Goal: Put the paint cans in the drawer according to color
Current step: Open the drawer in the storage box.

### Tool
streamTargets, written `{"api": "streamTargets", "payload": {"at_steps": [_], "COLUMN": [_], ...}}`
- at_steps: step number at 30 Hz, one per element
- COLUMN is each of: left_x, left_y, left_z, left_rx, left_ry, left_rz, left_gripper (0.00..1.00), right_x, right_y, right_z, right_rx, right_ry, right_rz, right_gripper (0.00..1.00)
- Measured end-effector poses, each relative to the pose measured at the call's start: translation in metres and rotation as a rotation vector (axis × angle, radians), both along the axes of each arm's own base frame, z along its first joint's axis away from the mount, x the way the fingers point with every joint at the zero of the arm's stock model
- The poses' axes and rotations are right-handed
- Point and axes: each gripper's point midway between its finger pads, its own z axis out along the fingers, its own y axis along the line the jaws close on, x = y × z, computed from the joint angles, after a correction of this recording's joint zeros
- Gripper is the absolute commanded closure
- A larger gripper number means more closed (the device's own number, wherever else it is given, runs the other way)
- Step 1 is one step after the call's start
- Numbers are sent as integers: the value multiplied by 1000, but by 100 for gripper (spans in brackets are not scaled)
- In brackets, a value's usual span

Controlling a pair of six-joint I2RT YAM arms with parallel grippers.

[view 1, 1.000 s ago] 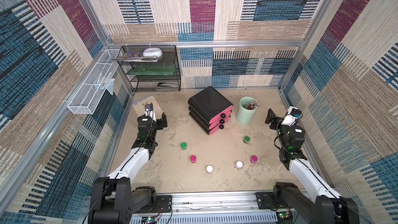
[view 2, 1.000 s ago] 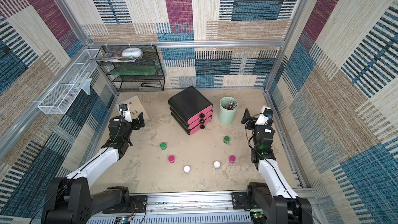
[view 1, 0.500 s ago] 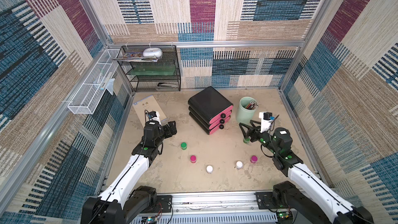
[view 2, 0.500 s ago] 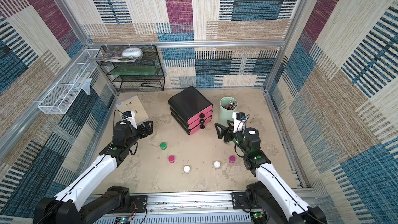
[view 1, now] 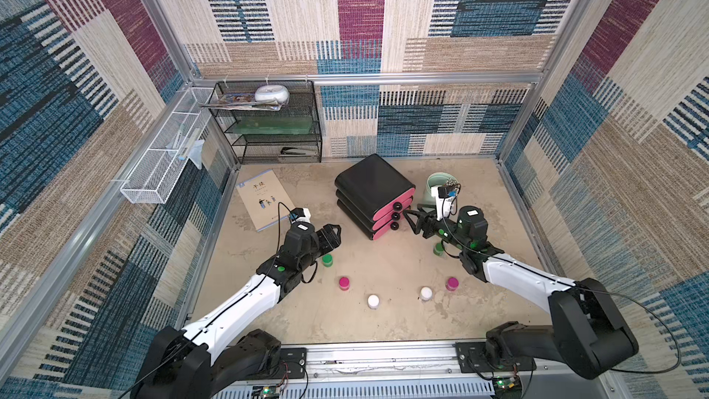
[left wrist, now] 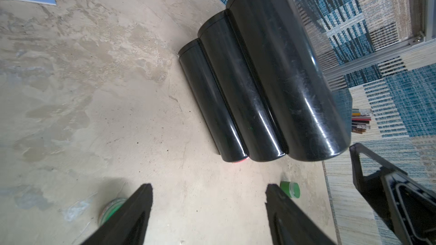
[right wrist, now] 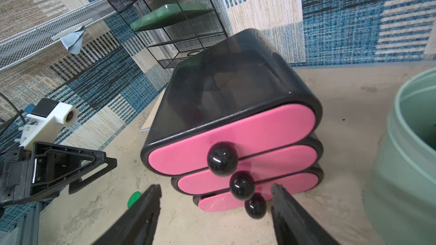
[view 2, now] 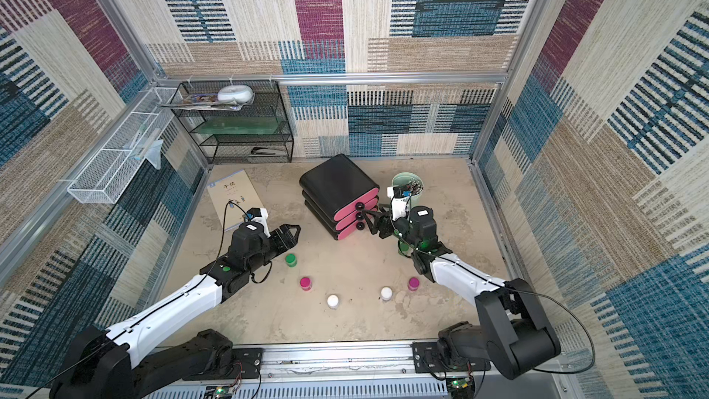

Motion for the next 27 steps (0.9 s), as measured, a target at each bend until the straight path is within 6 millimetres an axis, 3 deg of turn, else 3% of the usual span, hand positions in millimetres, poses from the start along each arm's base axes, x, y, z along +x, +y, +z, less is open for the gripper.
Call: {"api": "streamTargets", "payload": {"at_steps": [18,27], "left_x": [14,20], "left_y": [3,2], "left_z": [-17,-16], "left_rx": [-2,2], "left_ry": [46,47], "left_rz": [70,83], "left_gripper": [25,26], "right_x": [36,46], "right_y": [25,38], "right_z": [-32,-33], "right_rx": [-42,-21], "right_ry": [50,52], "right_rz": [2,26], "right_gripper": [43,63]}}
